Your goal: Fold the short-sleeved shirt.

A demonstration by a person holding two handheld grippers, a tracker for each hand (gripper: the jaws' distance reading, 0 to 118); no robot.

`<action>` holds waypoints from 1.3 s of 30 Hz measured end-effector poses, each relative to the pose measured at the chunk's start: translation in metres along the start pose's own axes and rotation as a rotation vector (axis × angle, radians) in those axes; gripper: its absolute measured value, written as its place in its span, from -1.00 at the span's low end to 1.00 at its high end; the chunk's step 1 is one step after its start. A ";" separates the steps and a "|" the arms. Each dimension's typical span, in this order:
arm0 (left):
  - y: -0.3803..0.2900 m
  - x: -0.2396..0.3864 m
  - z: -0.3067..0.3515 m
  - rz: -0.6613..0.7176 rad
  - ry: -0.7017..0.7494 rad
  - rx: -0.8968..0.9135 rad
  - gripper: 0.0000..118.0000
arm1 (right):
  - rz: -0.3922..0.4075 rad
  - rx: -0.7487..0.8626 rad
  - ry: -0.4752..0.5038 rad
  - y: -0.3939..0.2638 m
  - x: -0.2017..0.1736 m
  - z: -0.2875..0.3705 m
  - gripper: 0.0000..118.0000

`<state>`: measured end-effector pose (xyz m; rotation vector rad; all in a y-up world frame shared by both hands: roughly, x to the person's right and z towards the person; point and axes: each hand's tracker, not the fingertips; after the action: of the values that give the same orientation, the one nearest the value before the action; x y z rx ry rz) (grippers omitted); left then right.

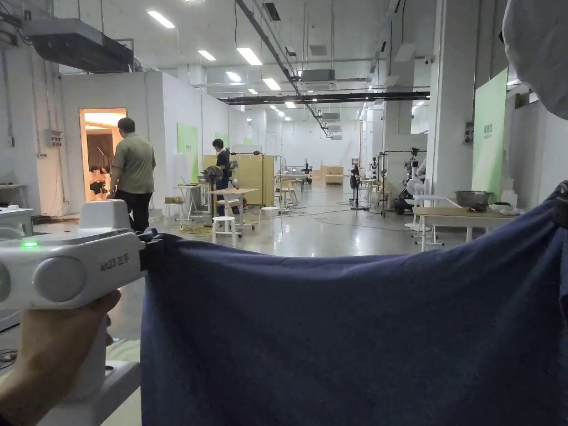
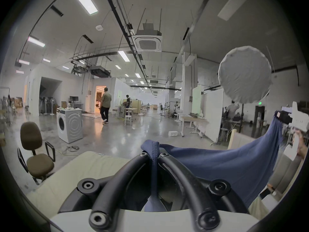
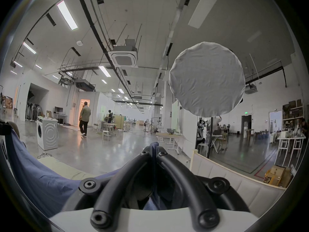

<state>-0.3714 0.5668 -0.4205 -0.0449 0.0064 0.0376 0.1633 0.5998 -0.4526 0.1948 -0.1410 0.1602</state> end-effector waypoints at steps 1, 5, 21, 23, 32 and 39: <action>0.002 0.001 -0.011 -0.027 0.022 -0.011 -0.89 | 0.000 -0.012 -0.002 -0.001 -0.002 -0.011 -0.95; 0.005 -0.001 -0.036 0.016 -0.003 -0.010 -0.89 | 0.056 -0.012 -0.003 0.004 -0.012 -0.037 -0.95; -0.123 0.004 -0.074 0.108 -0.072 -0.175 -0.89 | 0.030 -0.214 0.182 -0.122 -0.029 -0.031 -0.95; -0.157 -0.002 -0.075 0.127 -0.078 -0.203 -0.89 | 0.023 -0.227 0.194 -0.155 -0.029 -0.009 -0.95; -0.314 -0.026 0.052 0.212 -0.157 -0.377 -0.89 | -0.214 -0.561 0.259 -0.310 0.010 0.147 -0.95; -0.403 -0.050 0.185 0.303 -0.111 -0.525 -0.89 | -0.347 -0.708 0.126 -0.365 0.039 0.297 -0.95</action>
<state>-0.4056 0.1708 -0.2173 -0.5668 -0.1083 0.3449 0.2277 0.1920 -0.2242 -0.4955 -0.0306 -0.2268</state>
